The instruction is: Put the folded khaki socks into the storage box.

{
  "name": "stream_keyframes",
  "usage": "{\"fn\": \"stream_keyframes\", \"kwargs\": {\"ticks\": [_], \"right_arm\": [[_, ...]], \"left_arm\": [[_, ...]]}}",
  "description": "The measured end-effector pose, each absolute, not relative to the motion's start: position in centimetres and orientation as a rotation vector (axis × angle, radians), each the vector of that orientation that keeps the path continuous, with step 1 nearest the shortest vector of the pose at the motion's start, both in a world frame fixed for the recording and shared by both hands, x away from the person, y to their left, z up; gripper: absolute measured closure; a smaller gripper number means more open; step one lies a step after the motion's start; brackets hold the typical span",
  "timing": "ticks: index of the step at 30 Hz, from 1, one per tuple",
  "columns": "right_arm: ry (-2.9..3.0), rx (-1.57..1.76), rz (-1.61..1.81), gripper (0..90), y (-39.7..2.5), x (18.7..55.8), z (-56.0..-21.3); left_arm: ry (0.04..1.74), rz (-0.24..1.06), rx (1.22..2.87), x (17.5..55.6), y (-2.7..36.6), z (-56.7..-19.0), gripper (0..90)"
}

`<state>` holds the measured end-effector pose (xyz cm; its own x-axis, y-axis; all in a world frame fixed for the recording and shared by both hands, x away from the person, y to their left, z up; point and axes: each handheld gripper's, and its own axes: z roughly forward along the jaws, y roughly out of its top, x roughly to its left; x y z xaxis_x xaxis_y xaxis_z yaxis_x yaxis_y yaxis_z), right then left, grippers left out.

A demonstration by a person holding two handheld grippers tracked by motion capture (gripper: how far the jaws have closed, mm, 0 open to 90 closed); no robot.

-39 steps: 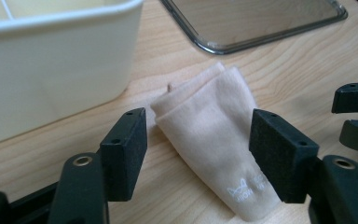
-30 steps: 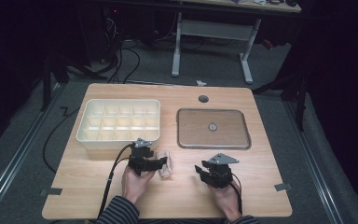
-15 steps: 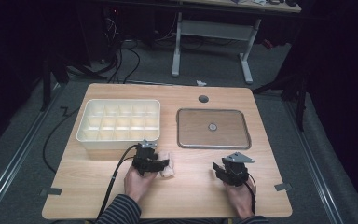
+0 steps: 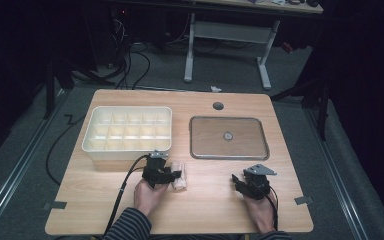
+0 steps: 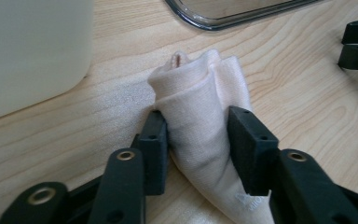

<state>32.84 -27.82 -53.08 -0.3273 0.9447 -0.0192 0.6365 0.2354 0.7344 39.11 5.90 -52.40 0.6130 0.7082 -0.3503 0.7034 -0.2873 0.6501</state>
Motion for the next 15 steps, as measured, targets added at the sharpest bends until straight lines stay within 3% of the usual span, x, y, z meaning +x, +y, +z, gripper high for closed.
{"fn": "stream_keyframes", "kwargs": {"ticks": [7, 15], "right_arm": [[2.042, 1.456, 0.872, 44.1, -27.66, 32.96, -53.09], [2.042, 1.456, 0.873, 43.7, -27.64, 33.01, -53.1]], "left_arm": [[1.072, -0.013, 2.07, 39.44, 5.92, -51.99, 71.3], [1.038, -0.018, 2.077, 39.31, 5.93, -51.66, 74.1]]}}
